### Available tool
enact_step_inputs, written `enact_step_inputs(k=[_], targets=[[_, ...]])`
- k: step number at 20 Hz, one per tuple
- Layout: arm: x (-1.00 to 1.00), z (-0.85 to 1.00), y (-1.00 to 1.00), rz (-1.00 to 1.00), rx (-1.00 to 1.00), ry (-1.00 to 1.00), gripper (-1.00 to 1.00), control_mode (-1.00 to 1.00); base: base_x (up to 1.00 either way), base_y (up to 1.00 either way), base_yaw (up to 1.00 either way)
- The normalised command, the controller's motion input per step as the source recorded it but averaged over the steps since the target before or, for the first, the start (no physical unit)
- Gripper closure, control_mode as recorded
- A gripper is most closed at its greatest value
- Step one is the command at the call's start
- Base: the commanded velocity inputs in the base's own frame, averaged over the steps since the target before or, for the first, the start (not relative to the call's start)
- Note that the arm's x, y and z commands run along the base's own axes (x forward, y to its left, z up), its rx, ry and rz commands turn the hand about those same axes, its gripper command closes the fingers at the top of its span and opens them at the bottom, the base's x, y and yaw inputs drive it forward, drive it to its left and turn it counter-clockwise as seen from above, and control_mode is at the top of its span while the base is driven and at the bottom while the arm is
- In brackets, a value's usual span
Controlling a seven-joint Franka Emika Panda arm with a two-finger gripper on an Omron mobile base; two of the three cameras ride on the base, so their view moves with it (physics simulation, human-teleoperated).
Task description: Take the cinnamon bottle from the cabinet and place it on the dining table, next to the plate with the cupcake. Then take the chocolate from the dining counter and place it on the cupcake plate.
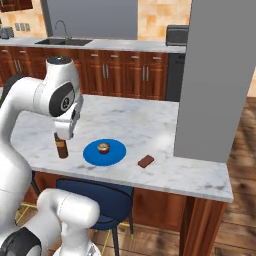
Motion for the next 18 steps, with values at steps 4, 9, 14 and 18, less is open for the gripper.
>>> enact_step_inputs(k=[4,9,14,18], targets=[[0.50,-0.74,-0.97,0.35,-0.01,0.23,-1.00,-1.00,0.00,0.00,0.00],[0.54,-0.74,-0.77,0.46,-0.11,0.27,-1.00,-1.00,0.00,0.00,0.00],[0.40,-0.63,-0.61,0.45,-0.06,0.20,-1.00,-1.00,0.00,0.00,0.00],[0.34,-0.40,-0.46,0.29,0.00,0.06,-1.00,-1.00,0.00,0.00,0.00]])
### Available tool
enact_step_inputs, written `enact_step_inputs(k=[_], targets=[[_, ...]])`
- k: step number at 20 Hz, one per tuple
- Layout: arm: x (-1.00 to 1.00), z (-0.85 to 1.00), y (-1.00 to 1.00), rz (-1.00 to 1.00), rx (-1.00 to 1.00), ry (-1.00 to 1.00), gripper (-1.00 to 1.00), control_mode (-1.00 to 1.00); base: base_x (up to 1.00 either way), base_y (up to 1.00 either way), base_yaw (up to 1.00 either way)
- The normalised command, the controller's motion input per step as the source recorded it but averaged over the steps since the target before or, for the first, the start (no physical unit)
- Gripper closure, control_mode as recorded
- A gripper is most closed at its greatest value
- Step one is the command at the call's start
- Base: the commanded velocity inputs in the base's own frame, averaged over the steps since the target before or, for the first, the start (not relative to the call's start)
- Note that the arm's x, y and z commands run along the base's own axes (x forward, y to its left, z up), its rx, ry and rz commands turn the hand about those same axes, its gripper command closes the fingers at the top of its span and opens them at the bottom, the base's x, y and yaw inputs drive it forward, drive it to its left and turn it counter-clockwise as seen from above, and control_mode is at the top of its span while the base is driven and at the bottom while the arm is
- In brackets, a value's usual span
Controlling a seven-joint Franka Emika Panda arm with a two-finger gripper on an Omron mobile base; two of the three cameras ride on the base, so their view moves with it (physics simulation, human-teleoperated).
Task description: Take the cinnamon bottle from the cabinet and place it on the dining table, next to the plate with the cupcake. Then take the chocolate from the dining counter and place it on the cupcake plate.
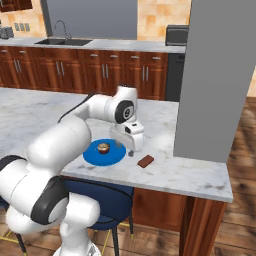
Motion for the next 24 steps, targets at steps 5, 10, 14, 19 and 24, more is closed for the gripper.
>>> enact_step_inputs(k=[5,10,14,19,24], targets=[[0.37,-0.54,-0.23,0.21,0.00,0.07,-1.00,-1.00,0.00,0.00,0.00],[0.21,-0.35,-0.10,0.18,0.00,0.02,-1.00,-1.00,0.00,0.00,0.00],[0.12,-0.38,-0.22,0.02,0.00,-0.04,-1.00,-1.00,0.00,0.00,0.00],[0.13,-0.45,-0.09,0.00,0.00,-0.20,-1.00,-1.00,0.00,0.00,0.00],[0.37,-0.35,-0.01,0.00,0.00,-0.15,-1.00,-1.00,0.00,0.00,0.00]])
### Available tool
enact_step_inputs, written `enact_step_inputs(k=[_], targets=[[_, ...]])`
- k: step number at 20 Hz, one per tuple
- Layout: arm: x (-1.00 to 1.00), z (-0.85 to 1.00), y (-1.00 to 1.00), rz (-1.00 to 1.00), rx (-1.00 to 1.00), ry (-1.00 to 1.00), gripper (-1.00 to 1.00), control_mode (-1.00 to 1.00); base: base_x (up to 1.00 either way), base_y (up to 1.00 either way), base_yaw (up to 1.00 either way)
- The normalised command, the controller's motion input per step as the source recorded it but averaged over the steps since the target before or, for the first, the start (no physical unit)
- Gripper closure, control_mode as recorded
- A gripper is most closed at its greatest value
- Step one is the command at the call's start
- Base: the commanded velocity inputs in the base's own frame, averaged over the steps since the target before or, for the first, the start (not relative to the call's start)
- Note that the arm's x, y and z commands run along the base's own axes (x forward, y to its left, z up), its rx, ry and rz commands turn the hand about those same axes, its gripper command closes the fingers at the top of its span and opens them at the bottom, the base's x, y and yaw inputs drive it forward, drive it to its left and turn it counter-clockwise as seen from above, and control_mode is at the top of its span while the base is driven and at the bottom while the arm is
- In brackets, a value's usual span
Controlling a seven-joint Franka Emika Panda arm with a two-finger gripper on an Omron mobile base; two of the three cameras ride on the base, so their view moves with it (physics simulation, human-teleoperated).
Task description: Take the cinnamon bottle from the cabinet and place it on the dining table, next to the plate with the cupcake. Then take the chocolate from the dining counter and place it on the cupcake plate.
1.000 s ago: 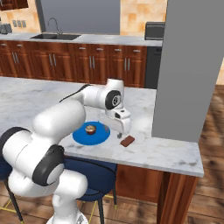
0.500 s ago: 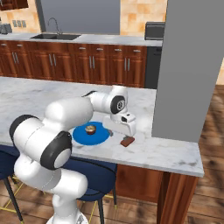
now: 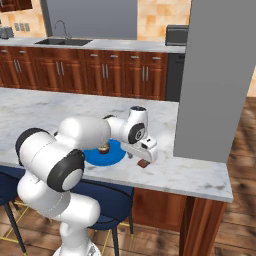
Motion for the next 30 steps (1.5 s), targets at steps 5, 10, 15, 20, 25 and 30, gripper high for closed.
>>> enact_step_inputs(k=[5,10,15,20,25,30], targets=[[0.36,-0.30,-0.06,0.00,0.00,-0.08,-1.00,-1.00,0.00,0.00,0.00],[0.09,-0.17,-0.17,0.00,0.00,-0.06,-1.00,-1.00,0.00,0.00,0.00],[0.20,-0.13,-0.18,0.00,0.00,-0.06,-1.00,-1.00,0.00,0.00,0.00],[0.35,-0.20,-0.01,0.00,0.00,-0.06,-1.00,-1.00,0.00,0.00,0.00],[0.26,-0.31,0.00,0.00,0.00,-0.03,-1.00,-1.00,0.00,0.00,0.00],[0.19,-0.30,-0.01,0.00,0.03,0.00,-1.00,-1.00,0.00,0.00,0.00]])
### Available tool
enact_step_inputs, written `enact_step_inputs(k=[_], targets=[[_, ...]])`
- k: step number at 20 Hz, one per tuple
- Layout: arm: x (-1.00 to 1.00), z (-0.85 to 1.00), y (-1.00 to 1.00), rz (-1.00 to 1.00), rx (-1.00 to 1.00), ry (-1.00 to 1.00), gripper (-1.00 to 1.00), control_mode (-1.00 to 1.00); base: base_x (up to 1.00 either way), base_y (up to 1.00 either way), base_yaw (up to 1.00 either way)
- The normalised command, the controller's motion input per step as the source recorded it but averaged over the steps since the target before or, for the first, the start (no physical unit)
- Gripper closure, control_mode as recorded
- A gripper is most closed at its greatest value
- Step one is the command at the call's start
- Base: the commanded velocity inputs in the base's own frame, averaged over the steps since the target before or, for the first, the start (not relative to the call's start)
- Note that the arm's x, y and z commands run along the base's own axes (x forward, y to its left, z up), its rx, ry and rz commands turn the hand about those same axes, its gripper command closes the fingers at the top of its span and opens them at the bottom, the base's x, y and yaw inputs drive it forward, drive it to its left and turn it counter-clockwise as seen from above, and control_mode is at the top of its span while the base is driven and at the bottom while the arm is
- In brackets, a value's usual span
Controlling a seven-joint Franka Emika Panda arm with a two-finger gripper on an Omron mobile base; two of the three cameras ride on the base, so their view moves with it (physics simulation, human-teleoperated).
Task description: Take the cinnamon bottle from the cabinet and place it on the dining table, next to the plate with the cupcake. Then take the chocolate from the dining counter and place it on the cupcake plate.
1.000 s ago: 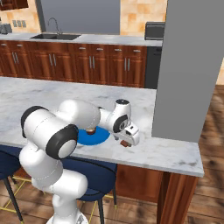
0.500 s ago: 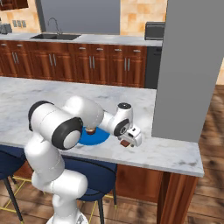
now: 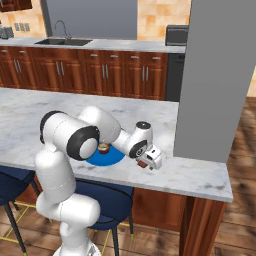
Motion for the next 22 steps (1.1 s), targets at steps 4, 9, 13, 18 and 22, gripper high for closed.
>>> enact_step_inputs(k=[4,9,13,18,22], targets=[[0.19,-0.32,-0.01,0.00,0.07,0.00,-1.00,-1.00,0.00,0.00,0.00],[0.23,-0.35,-0.01,0.00,0.09,0.00,-1.00,-1.00,0.00,0.00,0.00],[0.20,-0.45,0.00,0.00,0.08,0.00,-1.00,-1.00,0.00,0.00,0.00],[0.39,-0.49,0.00,0.00,0.05,0.02,-1.00,-1.00,0.00,0.00,0.00],[0.48,-0.73,0.00,0.00,0.00,0.09,-1.00,-1.00,0.00,0.00,0.00]])
